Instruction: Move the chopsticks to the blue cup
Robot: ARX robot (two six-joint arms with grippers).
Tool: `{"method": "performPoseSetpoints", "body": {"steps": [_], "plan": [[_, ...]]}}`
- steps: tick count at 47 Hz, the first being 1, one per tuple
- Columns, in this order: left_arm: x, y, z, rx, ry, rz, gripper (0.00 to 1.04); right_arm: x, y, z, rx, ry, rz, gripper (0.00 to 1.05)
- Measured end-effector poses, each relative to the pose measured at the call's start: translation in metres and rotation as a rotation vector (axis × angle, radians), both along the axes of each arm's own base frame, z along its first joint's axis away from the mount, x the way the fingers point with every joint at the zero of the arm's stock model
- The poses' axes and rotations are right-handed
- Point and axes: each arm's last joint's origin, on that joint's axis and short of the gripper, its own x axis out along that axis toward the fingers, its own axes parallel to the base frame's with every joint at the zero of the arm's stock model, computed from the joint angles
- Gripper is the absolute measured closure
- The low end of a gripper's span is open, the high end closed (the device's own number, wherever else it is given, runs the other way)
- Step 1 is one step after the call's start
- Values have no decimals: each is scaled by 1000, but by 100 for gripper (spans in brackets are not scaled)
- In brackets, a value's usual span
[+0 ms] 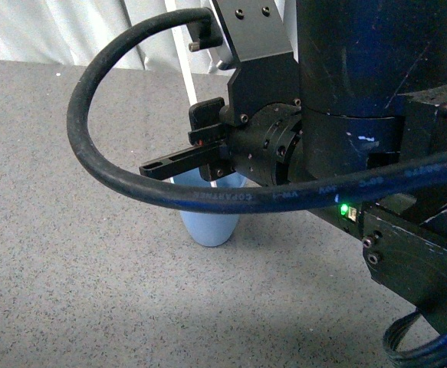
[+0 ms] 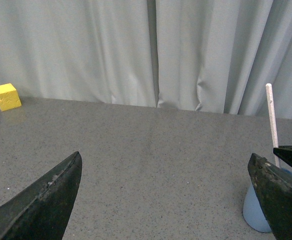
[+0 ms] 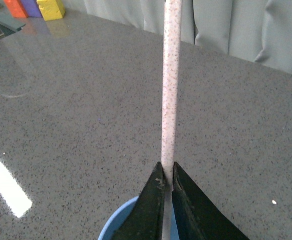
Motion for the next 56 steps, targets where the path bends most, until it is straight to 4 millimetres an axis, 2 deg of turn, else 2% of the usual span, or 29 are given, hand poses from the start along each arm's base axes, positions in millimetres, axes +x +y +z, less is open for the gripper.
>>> {"method": "performPoseSetpoints", "body": {"steps": [6, 16, 22, 24, 29, 32, 40, 46, 47, 50, 56], "plan": [[0, 0, 0, 0, 0, 0, 7, -3, -4, 0, -4, 7, -2, 79], [0, 0, 0, 0, 0, 0, 7, -13, -24, 16, 24, -13, -51, 40], [0, 0, 0, 0, 0, 0, 7, -19, -56, 37, 25, -33, -251, 13], [0, 0, 0, 0, 0, 0, 7, -22, -68, 43, 17, -32, -320, 8], [0, 0, 0, 0, 0, 0, 7, -40, -111, 53, -7, 5, -533, 10], [0, 0, 0, 0, 0, 0, 7, -55, -130, 57, -40, 4, -620, 9], [0, 0, 0, 0, 0, 0, 7, -95, -159, 69, -135, -52, -754, 9], [0, 0, 0, 0, 0, 0, 7, -118, -170, 77, -145, -117, -850, 9], [0, 0, 0, 0, 0, 0, 7, -121, -172, 78, -127, -137, -842, 11], [0, 0, 0, 0, 0, 0, 7, -134, -181, 81, -8, -266, -715, 24], [0, 0, 0, 0, 0, 0, 7, -144, -190, 75, 22, -317, -652, 49]]}}
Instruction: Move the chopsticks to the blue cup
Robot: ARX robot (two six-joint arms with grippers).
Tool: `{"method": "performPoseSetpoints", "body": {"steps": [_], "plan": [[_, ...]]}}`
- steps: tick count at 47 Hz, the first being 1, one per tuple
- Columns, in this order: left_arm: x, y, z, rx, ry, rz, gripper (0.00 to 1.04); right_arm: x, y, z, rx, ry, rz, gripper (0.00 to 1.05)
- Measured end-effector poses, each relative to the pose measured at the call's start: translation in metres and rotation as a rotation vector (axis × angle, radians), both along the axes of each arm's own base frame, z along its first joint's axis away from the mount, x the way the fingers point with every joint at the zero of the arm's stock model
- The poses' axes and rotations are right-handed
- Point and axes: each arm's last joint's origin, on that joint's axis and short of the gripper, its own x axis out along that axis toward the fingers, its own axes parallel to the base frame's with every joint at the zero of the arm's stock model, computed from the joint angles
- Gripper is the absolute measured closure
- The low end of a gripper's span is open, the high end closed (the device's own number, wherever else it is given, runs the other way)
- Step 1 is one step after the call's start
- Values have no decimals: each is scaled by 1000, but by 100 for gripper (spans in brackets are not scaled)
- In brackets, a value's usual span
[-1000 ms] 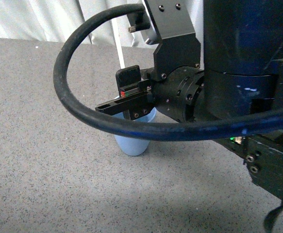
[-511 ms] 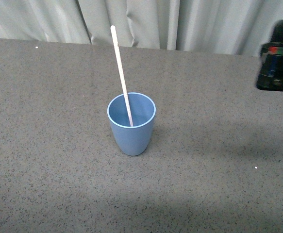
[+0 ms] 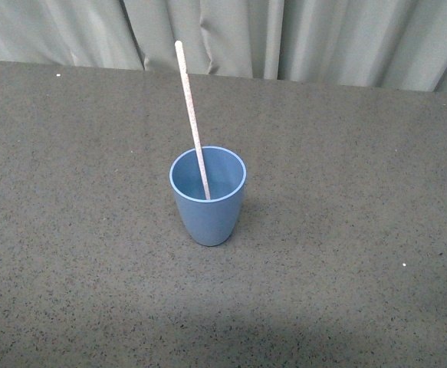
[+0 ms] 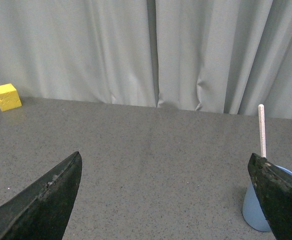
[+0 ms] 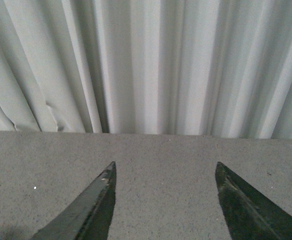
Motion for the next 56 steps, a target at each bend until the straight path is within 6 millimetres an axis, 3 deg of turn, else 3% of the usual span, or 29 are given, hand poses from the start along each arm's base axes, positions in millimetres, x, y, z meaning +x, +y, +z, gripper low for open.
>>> {"method": "performPoseSetpoints", "body": {"steps": [5, 14, 56], "plan": [[0, 0, 0, 0, 0, 1, 7, -7, -5, -8, -10, 33, 2, 69], [0, 0, 0, 0, 0, 0, 7, -15, -16, -4, -10, 13, 16, 104], [0, 0, 0, 0, 0, 0, 7, -40, -20, -1, -9, 0, -2, 104]]}}
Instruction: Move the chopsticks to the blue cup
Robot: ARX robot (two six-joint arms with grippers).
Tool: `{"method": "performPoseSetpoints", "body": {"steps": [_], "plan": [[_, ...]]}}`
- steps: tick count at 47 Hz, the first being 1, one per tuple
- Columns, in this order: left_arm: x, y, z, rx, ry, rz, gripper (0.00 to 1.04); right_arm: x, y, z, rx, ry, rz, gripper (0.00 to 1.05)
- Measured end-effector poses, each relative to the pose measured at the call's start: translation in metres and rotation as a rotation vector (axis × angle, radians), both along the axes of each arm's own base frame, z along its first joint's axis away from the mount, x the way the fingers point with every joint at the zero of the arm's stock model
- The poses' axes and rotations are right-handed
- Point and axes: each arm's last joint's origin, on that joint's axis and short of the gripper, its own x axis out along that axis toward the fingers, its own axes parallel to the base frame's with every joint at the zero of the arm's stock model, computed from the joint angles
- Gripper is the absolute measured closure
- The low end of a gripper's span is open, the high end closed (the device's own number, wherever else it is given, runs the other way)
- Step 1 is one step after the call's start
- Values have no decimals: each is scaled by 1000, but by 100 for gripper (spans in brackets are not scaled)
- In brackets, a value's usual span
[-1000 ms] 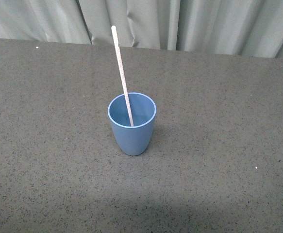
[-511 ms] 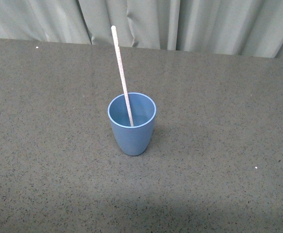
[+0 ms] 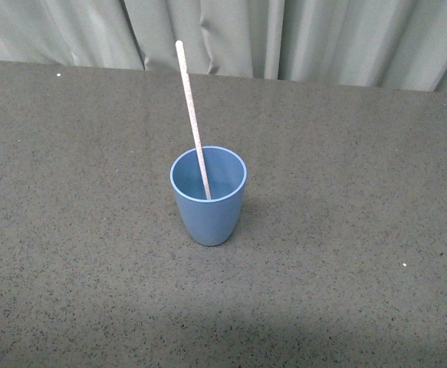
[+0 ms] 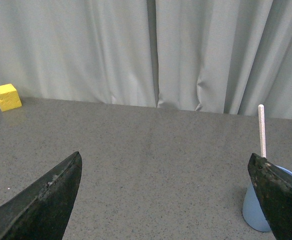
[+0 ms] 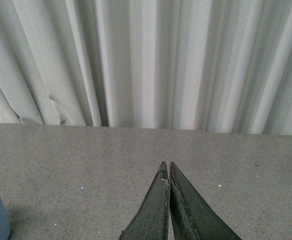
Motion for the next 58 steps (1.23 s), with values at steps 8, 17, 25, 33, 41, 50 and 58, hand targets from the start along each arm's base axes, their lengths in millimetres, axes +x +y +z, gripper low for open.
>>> {"method": "performPoseSetpoints", "body": {"steps": [8, 17, 25, 33, 41, 50, 58], "plan": [[0, 0, 0, 0, 0, 1, 7, -9, 0, -4, -1, 29, 0, 104], [0, 0, 0, 0, 0, 0, 7, -11, 0, -3, -1, 6, 0, 104], [0, 0, 0, 0, 0, 0, 7, -11, 0, -3, -2, 6, 0, 71], [0, 0, 0, 0, 0, 0, 7, -11, 0, -3, -2, 6, 0, 41], [0, 0, 0, 0, 0, 0, 7, -11, 0, -3, -2, 6, 0, 16], [0, 0, 0, 0, 0, 0, 7, -11, 0, -3, -2, 6, 0, 9], [0, 0, 0, 0, 0, 0, 7, -11, 0, -3, -2, 6, 0, 9]]}}
